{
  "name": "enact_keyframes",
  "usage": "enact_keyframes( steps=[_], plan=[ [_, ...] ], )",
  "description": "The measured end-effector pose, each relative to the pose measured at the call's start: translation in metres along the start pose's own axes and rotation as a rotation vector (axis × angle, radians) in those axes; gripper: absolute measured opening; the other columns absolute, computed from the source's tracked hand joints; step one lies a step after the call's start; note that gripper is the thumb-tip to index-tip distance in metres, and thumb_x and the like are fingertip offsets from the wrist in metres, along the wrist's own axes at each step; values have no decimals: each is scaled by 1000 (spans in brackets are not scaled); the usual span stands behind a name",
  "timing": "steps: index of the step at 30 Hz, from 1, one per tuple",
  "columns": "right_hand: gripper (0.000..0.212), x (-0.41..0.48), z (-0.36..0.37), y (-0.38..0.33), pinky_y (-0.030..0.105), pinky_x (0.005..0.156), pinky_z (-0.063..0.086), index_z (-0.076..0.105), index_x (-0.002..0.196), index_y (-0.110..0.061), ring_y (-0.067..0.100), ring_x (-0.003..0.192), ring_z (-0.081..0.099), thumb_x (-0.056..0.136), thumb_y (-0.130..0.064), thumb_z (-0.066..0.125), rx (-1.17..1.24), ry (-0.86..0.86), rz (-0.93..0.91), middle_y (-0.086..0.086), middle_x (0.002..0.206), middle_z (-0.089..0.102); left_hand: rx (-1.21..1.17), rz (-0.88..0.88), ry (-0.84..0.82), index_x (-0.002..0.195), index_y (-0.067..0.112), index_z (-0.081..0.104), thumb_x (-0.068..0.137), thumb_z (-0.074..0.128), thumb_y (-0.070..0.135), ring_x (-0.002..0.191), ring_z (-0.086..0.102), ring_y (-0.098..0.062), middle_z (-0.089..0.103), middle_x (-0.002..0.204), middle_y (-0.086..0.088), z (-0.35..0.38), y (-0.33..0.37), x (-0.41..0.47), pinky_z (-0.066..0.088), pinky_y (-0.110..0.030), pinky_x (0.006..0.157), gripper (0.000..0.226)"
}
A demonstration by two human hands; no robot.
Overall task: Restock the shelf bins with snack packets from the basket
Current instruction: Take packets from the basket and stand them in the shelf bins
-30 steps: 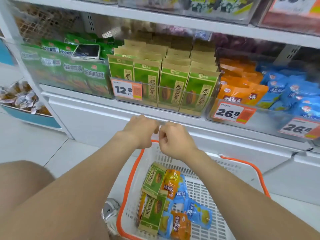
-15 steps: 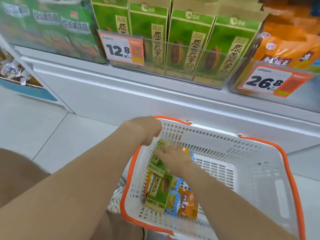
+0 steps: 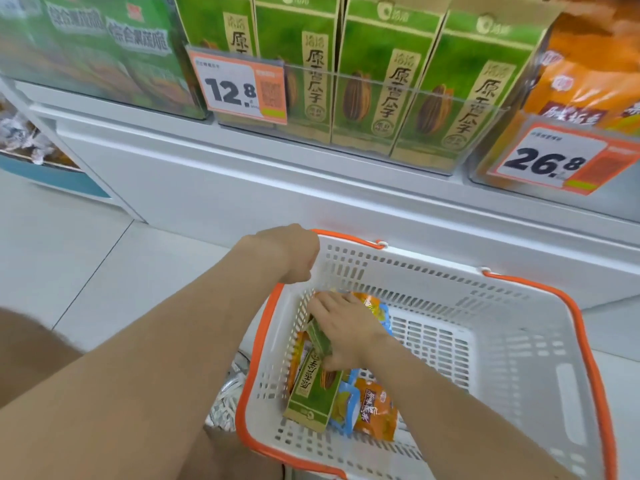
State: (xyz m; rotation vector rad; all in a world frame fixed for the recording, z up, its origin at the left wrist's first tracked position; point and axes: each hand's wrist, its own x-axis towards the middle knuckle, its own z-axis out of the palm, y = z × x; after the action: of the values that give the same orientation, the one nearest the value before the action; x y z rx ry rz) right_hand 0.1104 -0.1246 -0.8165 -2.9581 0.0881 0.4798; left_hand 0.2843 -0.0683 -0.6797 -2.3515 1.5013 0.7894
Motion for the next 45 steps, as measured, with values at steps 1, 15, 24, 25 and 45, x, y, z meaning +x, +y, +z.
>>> enact_keyframes(
  steps=[1,15,24,25,45],
  plan=[
    [84,-2,-9,0,42,93,47,32,125,-20,25,106,54,67,-62,76,121,56,76,0,114,49,4,-17,29,107,19,67,100,60,23,96,67,-28,63,111,-5,0,-3,1,58,-42,87,11],
    [60,-39,-149,-6,48,64,64,47,100,-40,21,80,75,69,-86,71,1220,789,637,-5,91,73,-679,98,-101,125,18,63,83,90,22,100,76,-23,74,116,-3,-30,0,-60,63,-46,91,50],
    [20,-70,-219,16,30,62,51,74,88,-22,12,68,69,94,-40,67,904,766,484,-5,72,73,-674,223,84,94,28,70,76,93,8,84,75,-8,79,91,9,-52,2,-90,62,-27,76,35],
    [31,-72,-228,18,32,64,49,74,87,-16,13,67,66,95,-44,64,915,738,411,-1,72,71,-678,241,93,94,26,71,74,95,11,84,75,-6,79,90,10,-56,4,-93,59,-24,75,36],
    [5,-68,-367,-19,46,79,63,76,90,-28,5,81,74,94,-30,73,852,1077,252,-16,82,77,-1709,160,1081,115,9,72,102,69,20,90,79,-27,79,105,-13,-129,-13,-112,65,-42,77,17]
  ],
)
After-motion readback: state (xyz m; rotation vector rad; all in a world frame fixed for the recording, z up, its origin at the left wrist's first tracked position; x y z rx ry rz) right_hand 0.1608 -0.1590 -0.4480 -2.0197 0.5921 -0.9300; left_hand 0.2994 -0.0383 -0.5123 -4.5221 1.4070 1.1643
